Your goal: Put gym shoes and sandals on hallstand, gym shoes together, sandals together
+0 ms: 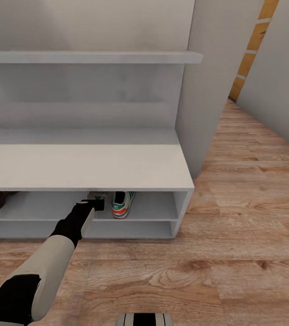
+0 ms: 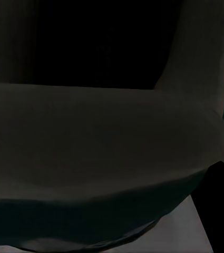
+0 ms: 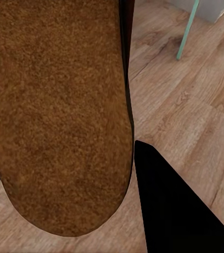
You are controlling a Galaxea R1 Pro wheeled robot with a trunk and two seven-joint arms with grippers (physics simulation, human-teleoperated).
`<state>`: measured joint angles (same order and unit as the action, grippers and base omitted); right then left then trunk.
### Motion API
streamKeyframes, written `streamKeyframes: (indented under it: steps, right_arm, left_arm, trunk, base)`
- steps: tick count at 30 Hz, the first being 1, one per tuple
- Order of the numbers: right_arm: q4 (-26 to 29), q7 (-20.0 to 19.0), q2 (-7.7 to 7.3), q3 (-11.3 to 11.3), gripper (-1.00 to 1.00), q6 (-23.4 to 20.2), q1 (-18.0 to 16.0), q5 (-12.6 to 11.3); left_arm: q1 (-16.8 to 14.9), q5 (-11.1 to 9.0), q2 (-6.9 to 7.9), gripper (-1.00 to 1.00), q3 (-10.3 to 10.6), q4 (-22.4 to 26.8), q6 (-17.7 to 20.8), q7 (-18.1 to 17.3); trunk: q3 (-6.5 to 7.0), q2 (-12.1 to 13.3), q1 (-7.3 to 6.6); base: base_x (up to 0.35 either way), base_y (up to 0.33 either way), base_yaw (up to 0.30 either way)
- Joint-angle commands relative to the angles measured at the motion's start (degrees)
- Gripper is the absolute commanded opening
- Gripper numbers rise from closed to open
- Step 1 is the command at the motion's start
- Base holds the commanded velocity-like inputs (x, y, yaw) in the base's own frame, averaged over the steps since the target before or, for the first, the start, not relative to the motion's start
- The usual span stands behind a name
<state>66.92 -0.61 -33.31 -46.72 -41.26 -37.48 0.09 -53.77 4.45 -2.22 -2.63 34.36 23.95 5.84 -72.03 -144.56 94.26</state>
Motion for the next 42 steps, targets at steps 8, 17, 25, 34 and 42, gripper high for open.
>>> streamKeyframes:
  steps: [8, 17, 25, 34, 42]
  right_arm:
    - [0.06, 0.08, 0.00, -0.04, -1.00, -0.31, -0.05, -0.18]
    - [0.07, 0.08, 0.00, -0.04, -1.00, -0.31, -0.05, -0.18]
    - [0.06, 0.07, 0.00, -0.05, -1.00, -0.31, -0.05, -0.18]
    - [0.06, 0.08, 0.00, -0.04, -1.00, -0.31, -0.04, -0.18]
    - [0.05, 0.08, 0.00, -0.04, -1.00, -0.31, -0.05, -0.18]
  left_arm:
    - [-0.01, 0.47, -0.07, -1.00, -0.27, 0.10, 0.31, -0.13]
    - [-0.01, 0.47, -0.07, -1.00, -0.27, 0.10, 0.31, -0.13]
    - [-0.01, 0.47, -0.05, 1.00, -0.27, 0.10, 0.31, -0.13]
    - [-0.01, 0.47, 0.02, 1.00, -0.27, 0.10, 0.31, -0.13]
    - [-0.01, 0.47, 0.02, 1.00, -0.27, 0.10, 0.31, -0.13]
  trunk:
    - [-0.05, -0.02, -0.01]
    - [-0.05, -0.02, -0.01]
    - [-0.05, -0.02, -0.01]
    - [-0.05, -0.02, -0.01]
    - [-0.05, -0.02, -0.01]
  base:
    - [0.000, 0.000, 0.000]
    - [0.000, 0.000, 0.000]
    - [0.000, 0.000, 0.000]
    - [0.000, 0.000, 0.000]
    - [0.000, 0.000, 0.000]
